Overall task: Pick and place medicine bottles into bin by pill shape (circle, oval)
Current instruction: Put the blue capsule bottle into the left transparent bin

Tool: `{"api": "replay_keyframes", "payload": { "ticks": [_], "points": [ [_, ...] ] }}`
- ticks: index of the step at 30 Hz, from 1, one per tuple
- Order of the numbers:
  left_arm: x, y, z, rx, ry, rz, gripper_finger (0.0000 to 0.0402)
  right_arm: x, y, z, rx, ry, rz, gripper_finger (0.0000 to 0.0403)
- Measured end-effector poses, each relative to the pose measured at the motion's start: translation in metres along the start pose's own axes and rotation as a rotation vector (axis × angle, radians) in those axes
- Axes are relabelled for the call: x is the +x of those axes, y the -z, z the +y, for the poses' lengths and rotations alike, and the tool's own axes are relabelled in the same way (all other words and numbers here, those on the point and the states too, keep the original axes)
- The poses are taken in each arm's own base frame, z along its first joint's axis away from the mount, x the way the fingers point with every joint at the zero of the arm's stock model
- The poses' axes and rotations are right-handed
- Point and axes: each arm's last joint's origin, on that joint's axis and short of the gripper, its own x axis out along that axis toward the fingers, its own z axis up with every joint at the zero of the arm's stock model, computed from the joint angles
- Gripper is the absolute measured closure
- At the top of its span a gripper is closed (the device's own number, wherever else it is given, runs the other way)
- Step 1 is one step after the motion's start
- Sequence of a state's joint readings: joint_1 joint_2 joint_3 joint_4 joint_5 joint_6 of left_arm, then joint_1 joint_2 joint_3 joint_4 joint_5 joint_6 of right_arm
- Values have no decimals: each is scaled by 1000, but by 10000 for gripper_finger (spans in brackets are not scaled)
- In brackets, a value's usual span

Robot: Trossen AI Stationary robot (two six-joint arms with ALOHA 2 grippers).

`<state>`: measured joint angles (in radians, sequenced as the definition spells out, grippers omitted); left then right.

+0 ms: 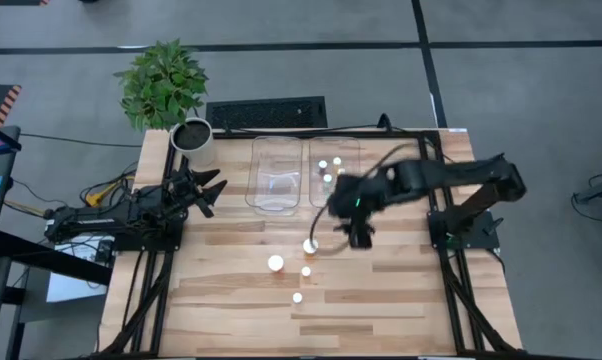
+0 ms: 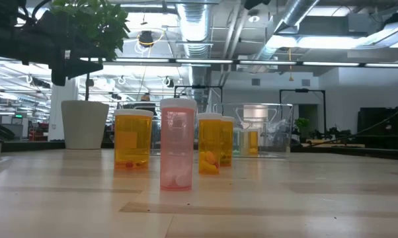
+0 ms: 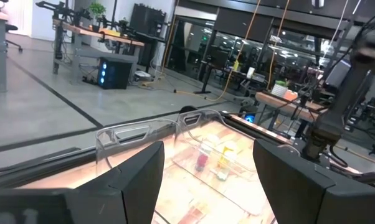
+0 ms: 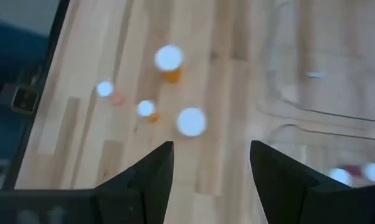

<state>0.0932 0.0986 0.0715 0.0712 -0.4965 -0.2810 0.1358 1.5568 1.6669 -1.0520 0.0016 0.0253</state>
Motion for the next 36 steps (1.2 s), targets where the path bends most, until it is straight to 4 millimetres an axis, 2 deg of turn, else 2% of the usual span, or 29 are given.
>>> {"api": "replay_keyframes", "payload": {
  "ticks": [5, 9, 14, 19, 22, 25, 31, 36],
  "points": [
    [0, 1, 0, 4, -2, 8, 161, 42, -2, 38, -86, -33, 96, 182],
    [0, 1, 0, -2, -3, 11, 161, 80, -4, 54, -101, -43, 138, 182],
    [0, 1, 0, -4, -4, 11, 161, 121, -2, 53, -133, 12, 194, 182],
    [0, 3, 1, 1, -6, 26, 161, 141, 0, 43, -156, 36, 232, 182],
    [0, 3, 1, 2, -8, 30, 161, 140, -2, 37, -146, 42, 225, 182],
    [0, 3, 1, 2, -8, 31, 161, 129, -3, 32, -136, 45, 216, 182],
    [0, 3, 1, 2, -3, 32, 161, 87, -4, 31, -69, 48, 170, 182],
    [0, 3, 0, -4, 33, 38, 161, 44, 7, 38, -23, 75, 181, 182]
  ]
}}
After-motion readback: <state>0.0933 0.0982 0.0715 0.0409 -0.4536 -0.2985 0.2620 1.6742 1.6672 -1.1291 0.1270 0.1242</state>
